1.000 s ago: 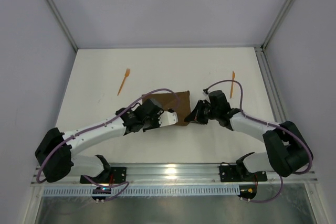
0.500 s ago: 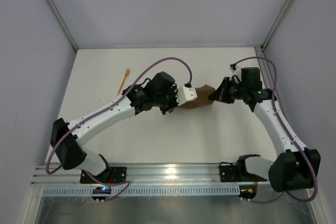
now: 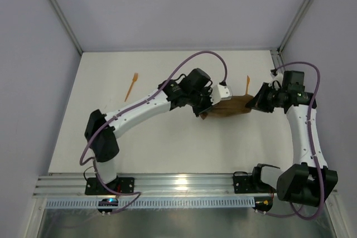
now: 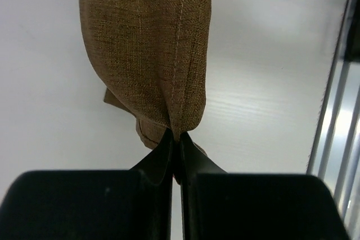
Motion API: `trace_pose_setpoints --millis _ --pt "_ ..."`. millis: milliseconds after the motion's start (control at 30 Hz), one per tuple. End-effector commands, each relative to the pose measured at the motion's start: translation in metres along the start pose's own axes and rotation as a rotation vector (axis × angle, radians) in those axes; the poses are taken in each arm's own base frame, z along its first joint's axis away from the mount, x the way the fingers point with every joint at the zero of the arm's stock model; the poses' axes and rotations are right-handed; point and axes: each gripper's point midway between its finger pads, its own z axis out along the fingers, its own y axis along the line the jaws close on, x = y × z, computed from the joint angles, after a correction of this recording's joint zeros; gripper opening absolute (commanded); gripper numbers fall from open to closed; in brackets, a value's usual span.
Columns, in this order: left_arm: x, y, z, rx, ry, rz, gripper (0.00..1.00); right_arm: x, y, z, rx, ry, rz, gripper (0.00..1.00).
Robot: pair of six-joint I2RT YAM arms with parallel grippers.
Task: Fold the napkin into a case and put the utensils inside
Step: Turn over the upper triangle folded napkin at the center of the board.
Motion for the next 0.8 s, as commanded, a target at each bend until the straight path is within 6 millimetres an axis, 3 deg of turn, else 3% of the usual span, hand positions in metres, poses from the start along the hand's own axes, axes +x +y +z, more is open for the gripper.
trace_pose_setpoints --millis 0,33,100,133,167,267,400,500,567,600,633,667,700,733,767 --pt "-0.032 -0.027 0.019 0.126 -0.058 -0.100 0.00 -0.028 -0.025 -0.045 0.255 -0.153 -0.080 0.03" --pt "-0.043 -0.032 0.030 0.142 -0.066 -0.106 0.00 -0.038 -0.034 -0.059 0.343 -0.197 -0.093 0.03" --pt "-0.056 -0.043 0.040 0.191 -0.080 -0.132 0.00 -0.040 -0.039 -0.072 0.405 -0.226 -0.100 0.03" --pt "-0.075 -0.050 0.039 0.219 -0.114 -0.158 0.00 -0.043 -0.039 -0.077 0.421 -0.247 -0.104 0.03" --pt "-0.077 -0.062 0.050 0.289 -0.115 -0.186 0.00 -0.045 -0.042 -0.082 0.454 -0.260 -0.104 0.03" --pt "-0.097 -0.078 0.062 0.406 -0.154 -0.300 0.00 -0.052 -0.048 -0.090 0.510 -0.266 -0.104 0.03" --pt "-0.103 -0.082 0.081 0.462 -0.166 -0.401 0.00 -0.059 -0.051 -0.080 0.511 -0.234 -0.096 0.03" --pt "-0.102 -0.090 0.095 0.551 -0.162 -0.480 0.00 -0.065 -0.057 -0.060 0.521 -0.196 -0.091 0.03" --pt "-0.100 -0.080 0.101 0.592 -0.161 -0.611 0.00 -0.068 -0.061 -0.038 0.554 -0.151 -0.093 0.03" --pt "-0.087 -0.076 0.114 0.605 -0.137 -0.676 0.00 -0.070 -0.060 -0.028 0.571 -0.143 -0.110 0.03" --pt "-0.088 -0.059 0.117 0.602 -0.177 -0.703 0.00 -0.068 -0.044 -0.010 0.544 -0.119 -0.156 0.03" --pt "-0.082 -0.051 0.121 0.592 -0.174 -0.740 0.00 -0.071 -0.043 0.013 0.539 -0.090 -0.147 0.03" --pt "-0.067 -0.046 0.127 0.581 -0.151 -0.780 0.00 -0.073 -0.039 0.025 0.527 -0.080 -0.147 0.03" --pt "-0.060 -0.032 0.125 0.561 -0.162 -0.792 0.00 -0.074 -0.022 0.040 0.493 -0.067 -0.178 0.03" --pt "-0.052 -0.027 0.125 0.554 -0.162 -0.801 0.00 -0.074 -0.025 0.064 0.502 -0.031 -0.168 0.03"
